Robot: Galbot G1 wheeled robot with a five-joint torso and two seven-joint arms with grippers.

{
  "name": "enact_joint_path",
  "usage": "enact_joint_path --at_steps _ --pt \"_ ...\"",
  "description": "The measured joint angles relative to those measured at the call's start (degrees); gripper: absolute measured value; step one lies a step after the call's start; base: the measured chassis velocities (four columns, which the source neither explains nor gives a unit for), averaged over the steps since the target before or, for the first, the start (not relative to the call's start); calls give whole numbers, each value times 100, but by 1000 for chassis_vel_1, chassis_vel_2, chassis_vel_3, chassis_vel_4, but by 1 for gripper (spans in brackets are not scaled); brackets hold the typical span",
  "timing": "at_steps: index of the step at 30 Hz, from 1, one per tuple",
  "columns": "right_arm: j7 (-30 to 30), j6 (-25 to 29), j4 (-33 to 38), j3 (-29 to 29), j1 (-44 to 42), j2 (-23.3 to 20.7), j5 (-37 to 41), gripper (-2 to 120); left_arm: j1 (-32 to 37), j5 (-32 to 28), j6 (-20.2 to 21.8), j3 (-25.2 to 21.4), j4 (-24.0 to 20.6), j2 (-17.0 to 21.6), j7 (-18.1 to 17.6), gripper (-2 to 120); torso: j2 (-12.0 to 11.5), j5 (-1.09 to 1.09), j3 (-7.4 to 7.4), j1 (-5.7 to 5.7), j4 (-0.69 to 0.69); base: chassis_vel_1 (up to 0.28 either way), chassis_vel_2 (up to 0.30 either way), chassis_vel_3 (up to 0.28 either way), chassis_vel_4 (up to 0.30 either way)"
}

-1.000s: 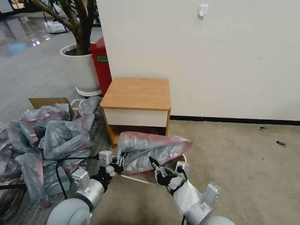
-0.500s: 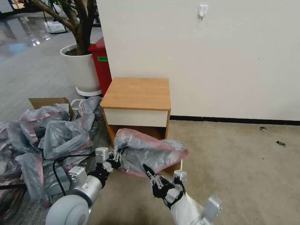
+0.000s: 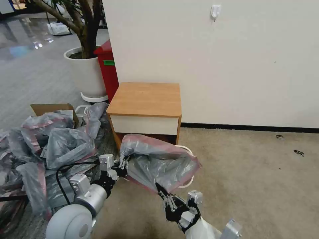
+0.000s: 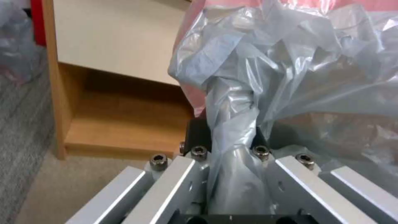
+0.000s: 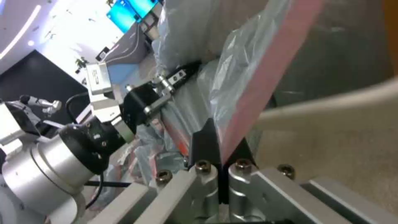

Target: Pick up the garbage bag from the table and place it over the trash can.

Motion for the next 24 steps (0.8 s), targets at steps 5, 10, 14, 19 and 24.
enact_joint_path --at_steps 5,10,14,19,24 --pt "-18 27 -206 60 37 -71 -37 0 -18 -165 85 -15 -33 -42 -169 4 0 1 0 0 0 0 0 0 0" --pt "-27 63 -381 238 123 -167 -15 0 -29 -350 155 -32 -71 -56 -273 4 0 0 0 0 0 0 0 0 0" --pt "-30 115 -511 396 209 -180 -2 0 -24 -570 236 -49 -136 -79 -346 4 0 1 0 0 0 0 0 0 0" --pt "-37 180 -658 532 285 -220 -35 0 10 -812 338 -70 -226 -98 -430 4 0 1 0 0 0 0 0 0 0" --pt "-39 244 -781 631 330 -273 -132 0 62 -949 406 -96 -282 -102 -468 4 0 1 0 0 0 0 0 0 0"
